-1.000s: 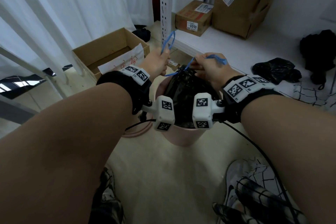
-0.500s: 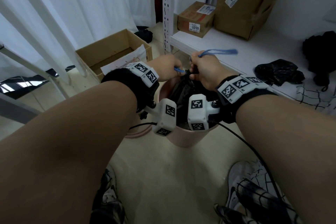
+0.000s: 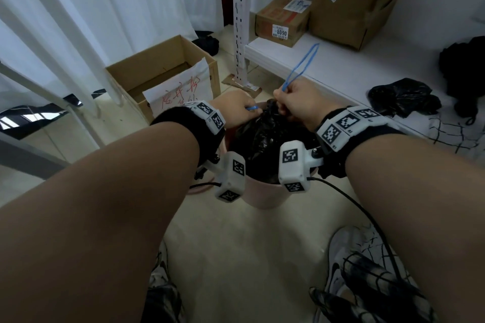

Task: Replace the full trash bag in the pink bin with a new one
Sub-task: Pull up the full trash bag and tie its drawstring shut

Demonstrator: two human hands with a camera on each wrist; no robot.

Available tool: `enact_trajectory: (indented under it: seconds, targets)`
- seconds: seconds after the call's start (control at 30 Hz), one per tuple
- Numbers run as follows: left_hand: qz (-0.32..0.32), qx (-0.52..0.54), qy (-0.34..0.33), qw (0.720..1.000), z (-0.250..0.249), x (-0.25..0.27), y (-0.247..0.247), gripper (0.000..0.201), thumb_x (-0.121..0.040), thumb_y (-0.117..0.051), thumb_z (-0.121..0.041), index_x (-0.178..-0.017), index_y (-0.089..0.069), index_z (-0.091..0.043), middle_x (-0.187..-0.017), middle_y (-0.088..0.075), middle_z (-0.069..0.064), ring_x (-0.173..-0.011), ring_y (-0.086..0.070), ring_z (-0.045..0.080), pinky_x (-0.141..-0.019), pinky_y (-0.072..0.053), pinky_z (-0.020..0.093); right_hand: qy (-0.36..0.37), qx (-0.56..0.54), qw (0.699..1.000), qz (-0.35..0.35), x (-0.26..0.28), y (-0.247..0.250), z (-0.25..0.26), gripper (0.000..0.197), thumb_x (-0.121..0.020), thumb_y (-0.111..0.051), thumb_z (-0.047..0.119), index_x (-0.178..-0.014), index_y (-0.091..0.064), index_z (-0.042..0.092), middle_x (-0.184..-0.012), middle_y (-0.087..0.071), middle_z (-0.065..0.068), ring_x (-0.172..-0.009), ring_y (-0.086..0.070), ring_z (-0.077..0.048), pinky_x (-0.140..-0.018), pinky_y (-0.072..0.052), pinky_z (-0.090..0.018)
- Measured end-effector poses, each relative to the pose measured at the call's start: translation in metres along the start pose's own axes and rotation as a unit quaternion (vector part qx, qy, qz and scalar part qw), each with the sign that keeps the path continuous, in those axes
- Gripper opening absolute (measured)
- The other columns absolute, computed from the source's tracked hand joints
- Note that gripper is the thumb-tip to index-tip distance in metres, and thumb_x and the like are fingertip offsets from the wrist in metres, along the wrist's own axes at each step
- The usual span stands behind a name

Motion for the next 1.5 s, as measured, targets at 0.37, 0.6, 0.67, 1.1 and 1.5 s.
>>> enact_trajectory:
  seconds: [0.37, 0.6, 0.67, 1.1, 1.5]
  targets:
    - [-0.1, 0.349, 0.089, 0.928, 0.008, -0.005, 0.038, 0.035, -0.095, -0.05, -0.033, -0.064, -0.054, -0.016, -0.08, -0.06, 0.003, -0.071, -0.052, 0.015, -0.072, -0.04, 0.026, -0.014, -0.109, 0.994, -0.024, 0.008, 0.018, -0.008, 0.012, -0.093, -0.054, 0.002, -0.103, -0.048, 0.003, -0.054, -0.06, -0.007, -0.034, -0.053, -0.002, -0.039, -0.045, -0.013]
    - [-0.11, 0.472, 0.018, 0.874, -0.025, -0.008, 0.051, 0.031, -0.097, -0.05, -0.026, -0.069, -0.054, -0.013, -0.058, -0.066, -0.005, -0.054, -0.056, 0.007, -0.055, -0.049, 0.017, 0.021, -0.007, 0.999, -0.029, 0.01, 0.001, 0.018, 0.027, -0.092, -0.054, 0.009, -0.066, -0.06, 0.012, -0.056, -0.056, -0.002, -0.038, -0.047, -0.003, -0.039, -0.039, -0.012]
    - [-0.11, 0.47, 0.007, 0.876, -0.027, -0.009, 0.052, 0.03, -0.097, -0.05, -0.024, -0.07, -0.055, -0.011, -0.06, -0.066, -0.005, -0.055, -0.055, 0.007, -0.053, -0.048, 0.016, 0.034, 0.049, 0.998, -0.01, 0.01, -0.001, 0.025, 0.03, -0.09, -0.051, 0.007, -0.062, -0.06, 0.012, -0.058, -0.055, -0.003, -0.048, -0.046, -0.009, -0.046, -0.039, -0.018]
    - [-0.133, 0.245, -0.033, 0.96, -0.012, -0.01, 0.034, 0.015, -0.088, -0.064, -0.029, -0.087, -0.051, -0.019, -0.083, -0.058, 0.001, -0.077, -0.056, 0.013, -0.071, -0.045, 0.024, 0.031, 0.021, 0.999, 0.009, 0.007, 0.007, 0.022, 0.033, -0.094, -0.055, 0.02, -0.064, -0.063, 0.006, -0.037, -0.057, 0.013, -0.037, -0.05, 0.007, -0.043, -0.035, -0.003]
    - [-0.086, -0.029, -0.009, 0.996, -0.018, -0.007, 0.037, 0.053, -0.098, -0.042, -0.039, -0.056, -0.042, -0.007, -0.058, -0.043, 0.009, -0.055, -0.041, 0.02, -0.052, -0.029, 0.029, 0.009, 0.045, 0.998, 0.046, 0.004, 0.02, 0.014, 0.045, -0.094, -0.054, 0.024, -0.051, -0.057, 0.011, -0.086, -0.07, -0.013, -0.082, -0.063, -0.022, -0.086, -0.046, -0.035]
Point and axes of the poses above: each hand's wrist, its own x-axis away from the middle knuckle, its own y-axis out of the back of the hand, z = x × y, the point moved 2 cm from there along -x, towards the middle knuckle
